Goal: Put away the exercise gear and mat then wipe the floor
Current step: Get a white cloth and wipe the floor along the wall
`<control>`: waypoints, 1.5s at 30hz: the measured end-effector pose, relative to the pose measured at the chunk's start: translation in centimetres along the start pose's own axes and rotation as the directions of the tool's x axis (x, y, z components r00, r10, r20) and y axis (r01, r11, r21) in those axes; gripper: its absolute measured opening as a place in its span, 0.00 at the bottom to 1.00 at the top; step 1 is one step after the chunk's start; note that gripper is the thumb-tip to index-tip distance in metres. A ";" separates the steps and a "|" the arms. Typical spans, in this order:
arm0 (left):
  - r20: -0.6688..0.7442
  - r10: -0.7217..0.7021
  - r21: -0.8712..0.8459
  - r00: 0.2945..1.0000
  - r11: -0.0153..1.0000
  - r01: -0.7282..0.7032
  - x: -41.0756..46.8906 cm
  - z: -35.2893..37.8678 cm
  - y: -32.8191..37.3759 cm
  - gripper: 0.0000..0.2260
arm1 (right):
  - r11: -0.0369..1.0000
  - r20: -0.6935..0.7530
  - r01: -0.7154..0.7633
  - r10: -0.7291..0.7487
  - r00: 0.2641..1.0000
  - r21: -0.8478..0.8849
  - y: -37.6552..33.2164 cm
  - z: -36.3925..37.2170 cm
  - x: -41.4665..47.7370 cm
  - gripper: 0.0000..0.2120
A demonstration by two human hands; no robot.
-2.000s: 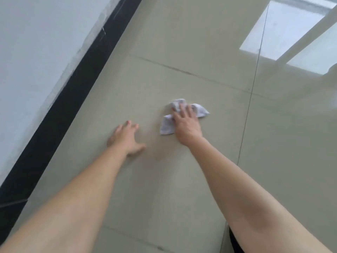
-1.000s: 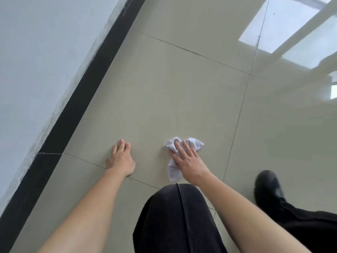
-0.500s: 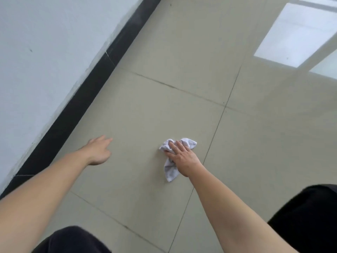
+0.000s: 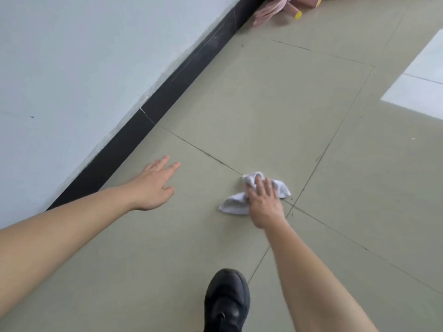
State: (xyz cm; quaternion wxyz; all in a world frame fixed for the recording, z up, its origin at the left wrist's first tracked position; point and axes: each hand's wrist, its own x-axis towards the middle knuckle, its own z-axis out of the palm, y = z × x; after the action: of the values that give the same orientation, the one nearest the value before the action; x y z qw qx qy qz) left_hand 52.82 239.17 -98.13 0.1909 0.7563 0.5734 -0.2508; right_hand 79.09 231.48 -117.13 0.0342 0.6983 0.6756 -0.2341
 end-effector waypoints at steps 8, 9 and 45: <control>0.084 -0.253 -0.073 0.964 0.963 0.260 11.9 5.9 -2.4 0.30 | 0.977 -0.023 -0.211 0.212 0.977 0.033 3.9 -2.8 9.6 0.28; 0.064 -0.304 -0.105 0.951 0.945 0.309 12.7 6.0 -3.2 0.29 | 0.987 -0.058 -0.162 0.162 0.985 0.011 2.0 -2.1 10.3 0.28; 0.119 -0.321 -0.310 0.940 0.887 0.342 19.3 8.3 -11.9 0.25 | 0.985 -0.030 -0.156 0.155 0.988 -0.068 7.7 -10.7 26.3 0.26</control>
State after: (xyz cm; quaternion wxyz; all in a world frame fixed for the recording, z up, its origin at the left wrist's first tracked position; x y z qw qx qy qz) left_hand 44.17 252.45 -116.34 0.2862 0.5966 0.7210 -0.2057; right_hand 88.84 259.14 -119.56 0.0685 0.7500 0.6271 -0.1986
